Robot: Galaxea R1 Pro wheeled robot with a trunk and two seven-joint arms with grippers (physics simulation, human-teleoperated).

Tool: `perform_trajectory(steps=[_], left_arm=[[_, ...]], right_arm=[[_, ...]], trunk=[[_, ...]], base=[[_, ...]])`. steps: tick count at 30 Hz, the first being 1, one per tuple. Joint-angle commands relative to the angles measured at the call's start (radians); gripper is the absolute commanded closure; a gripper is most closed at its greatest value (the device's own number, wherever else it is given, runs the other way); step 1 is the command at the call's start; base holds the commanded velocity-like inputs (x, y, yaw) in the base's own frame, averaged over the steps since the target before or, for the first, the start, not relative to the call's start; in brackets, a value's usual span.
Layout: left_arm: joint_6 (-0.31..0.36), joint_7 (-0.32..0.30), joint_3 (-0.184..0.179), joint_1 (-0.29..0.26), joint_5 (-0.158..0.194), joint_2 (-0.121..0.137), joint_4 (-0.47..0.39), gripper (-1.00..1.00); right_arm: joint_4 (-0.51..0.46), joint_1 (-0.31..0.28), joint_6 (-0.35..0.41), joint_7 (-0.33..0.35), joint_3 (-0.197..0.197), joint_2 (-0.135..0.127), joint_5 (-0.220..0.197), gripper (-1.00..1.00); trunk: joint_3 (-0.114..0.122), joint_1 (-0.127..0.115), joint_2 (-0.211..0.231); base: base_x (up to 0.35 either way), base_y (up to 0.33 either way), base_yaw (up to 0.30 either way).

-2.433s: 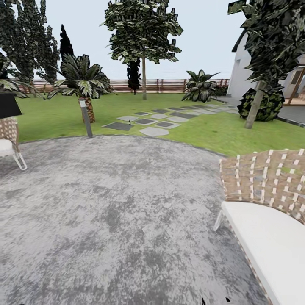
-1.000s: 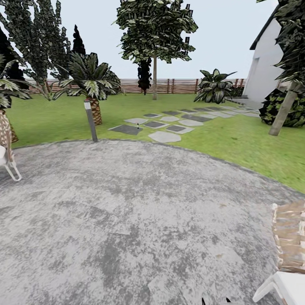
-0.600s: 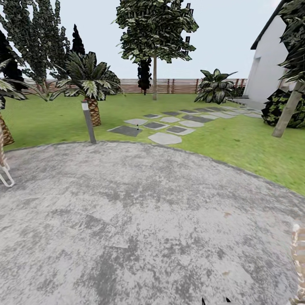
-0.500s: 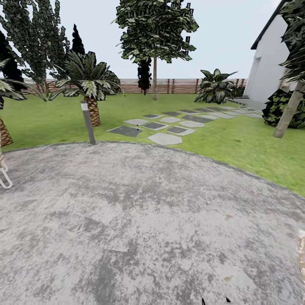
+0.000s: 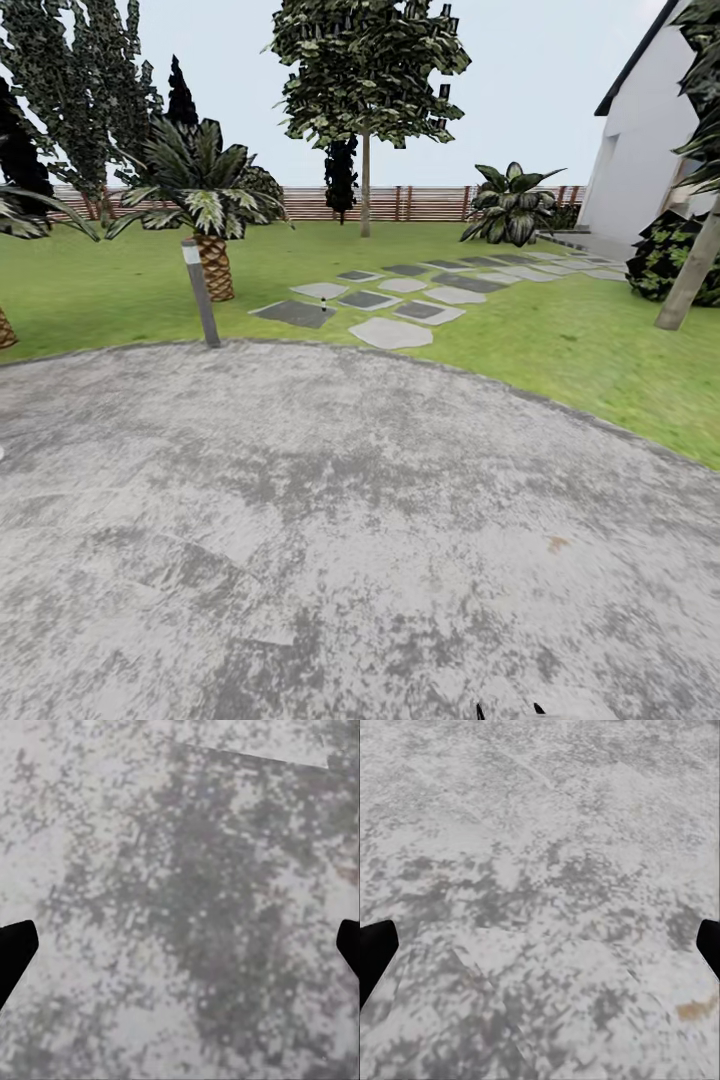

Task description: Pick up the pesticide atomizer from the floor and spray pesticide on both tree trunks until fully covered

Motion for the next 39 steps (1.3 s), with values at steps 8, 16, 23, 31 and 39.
perform_trajectory(steps=[8, 16, 23, 31, 39], left_arm=[[-0.003, 0.0, 0.002, -0.001, 0.001, 0.0, 0.001, -1.0], [-0.003, 0.0, 0.002, -0.001, 0.001, 0.0, 0.001, -1.0], [-0.003, 0.0, 0.002, -0.001, 0.001, 0.0, 0.001, -1.0], [-0.003, 0.0, 0.002, -0.001, 0.0, 0.0, 0.001, -1.0], [-0.003, 0.0, 0.002, -0.001, 0.0, 0.0, 0.001, -1.0]], right_arm=[[0.002, -0.001, -0.003, -0.005, -0.005, 0.0, 0.012, -1.0], [0.002, -0.001, -0.003, -0.005, -0.005, 0.0, 0.012, -1.0], [0.008, -0.001, -0.003, -0.005, -0.005, 0.0, 0.012, -1.0], [0.021, -0.001, -0.003, -0.005, -0.005, 0.0, 0.011, -1.0], [0.021, -0.001, -0.003, -0.005, -0.005, 0.0, 0.011, -1.0]], trunk=[[-0.001, 0.0, 0.0], [-0.001, 0.0, 0.0], [-0.001, 0.0, 0.0], [-0.001, 0.0, 0.0], [-0.001, 0.0, 0.0]], base=[[0.339, 0.0, 0.0], [0.339, 0.0, 0.0], [0.339, 0.0, 0.0], [0.339, 0.0, 0.0], [0.339, 0.0, 0.0]])
